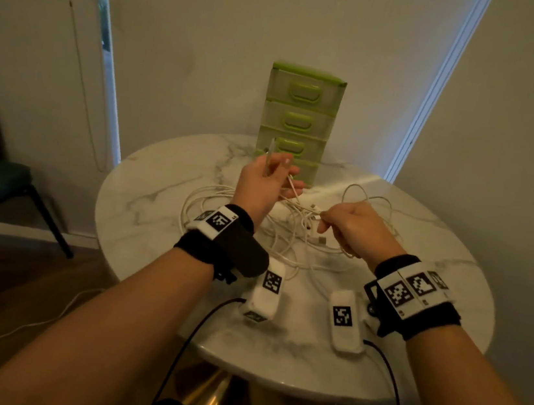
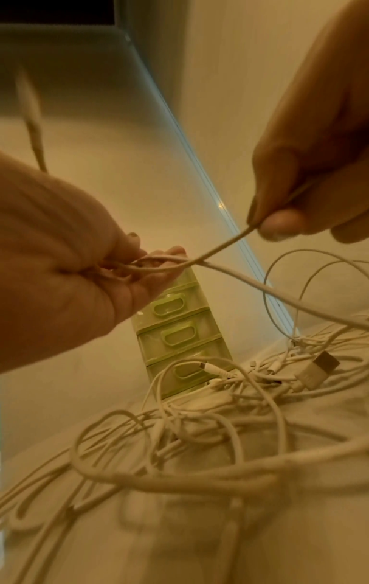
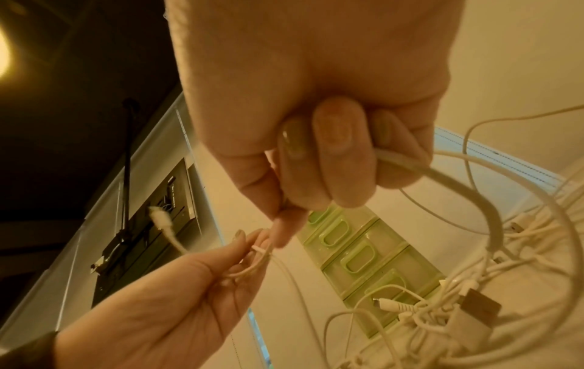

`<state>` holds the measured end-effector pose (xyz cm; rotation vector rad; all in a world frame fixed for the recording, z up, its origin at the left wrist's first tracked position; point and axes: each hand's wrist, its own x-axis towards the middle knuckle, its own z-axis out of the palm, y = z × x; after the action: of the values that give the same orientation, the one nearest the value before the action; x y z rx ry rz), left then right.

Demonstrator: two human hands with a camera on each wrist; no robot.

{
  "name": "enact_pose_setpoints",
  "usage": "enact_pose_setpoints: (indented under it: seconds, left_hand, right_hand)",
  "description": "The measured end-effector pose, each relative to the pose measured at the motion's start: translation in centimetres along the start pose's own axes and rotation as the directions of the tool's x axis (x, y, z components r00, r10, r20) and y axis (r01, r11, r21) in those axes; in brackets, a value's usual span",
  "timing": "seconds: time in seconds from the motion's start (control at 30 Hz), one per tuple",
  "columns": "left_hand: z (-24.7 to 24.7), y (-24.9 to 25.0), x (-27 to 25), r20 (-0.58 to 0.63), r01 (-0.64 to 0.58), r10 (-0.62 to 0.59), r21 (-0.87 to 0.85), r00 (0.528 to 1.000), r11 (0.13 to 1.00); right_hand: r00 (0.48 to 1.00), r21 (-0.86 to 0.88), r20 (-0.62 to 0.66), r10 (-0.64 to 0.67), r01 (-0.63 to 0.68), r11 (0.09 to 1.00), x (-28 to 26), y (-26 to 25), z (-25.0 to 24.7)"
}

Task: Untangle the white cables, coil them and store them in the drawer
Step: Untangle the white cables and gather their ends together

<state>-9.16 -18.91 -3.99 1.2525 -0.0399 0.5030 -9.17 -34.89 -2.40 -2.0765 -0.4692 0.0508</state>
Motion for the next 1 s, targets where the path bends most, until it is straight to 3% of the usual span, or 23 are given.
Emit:
enact_pose_setpoints:
  seconds: [0.23, 0.43, 0.6, 0.7, 0.77, 0.87, 1.0]
  left_hand:
    - [0.6, -0.2, -0.5, -0.089, -0.022, 0.025, 0.044, 0.996, 0.999]
    - [2.1, -0.3, -1.1, -0.059, 0.025, -0.021, 0.079, 0.998, 0.997]
    - [2.8, 0.5, -1.0, -0.024, 0.079, -0.081, -0.072, 0.996, 0.994]
    - [3.3, 0.9, -1.0, -0.005, 0.075, -0.075, -0.047, 0.997, 0.996]
    - [3.3, 1.0, -0.6, -0.017, 0.074, -0.074, -0.021, 0.997, 0.997]
    - [3.2, 1.4, -0.1, 0.061, 0.073, -0.075, 0.032, 0.995, 0.997]
    - [3.5, 2.6, -0.2, 0.157, 0.191, -0.189, 0.003, 0.969, 0.982]
  right_hand:
    - [0.966, 0.048, 0.259, -0.008, -0.005, 0.999, -1.7, 0.6, -0.8]
    - [0.955, 0.071, 0.290, -0.053, 0.033, 0.997, -1.3, 0.7, -0.4]
    - [0.945, 0.071, 0.327, -0.029, 0.006, 0.997, -0.9, 1.4, -0.5]
    - [0.919, 0.040, 0.394, -0.013, -0.003, 0.999, -1.0, 1.3, -0.5]
    - [0.924, 0.052, 0.382, -0.016, -0.005, 0.999, -1.1, 1.6, -0.6]
    - [0.956, -0.009, 0.294, 0.007, -0.004, 1.000, -1.0, 2.4, -1.6]
    - [0.983, -0.121, 0.183, 0.021, 0.001, 0.993, -0.7, 3.1, -2.9]
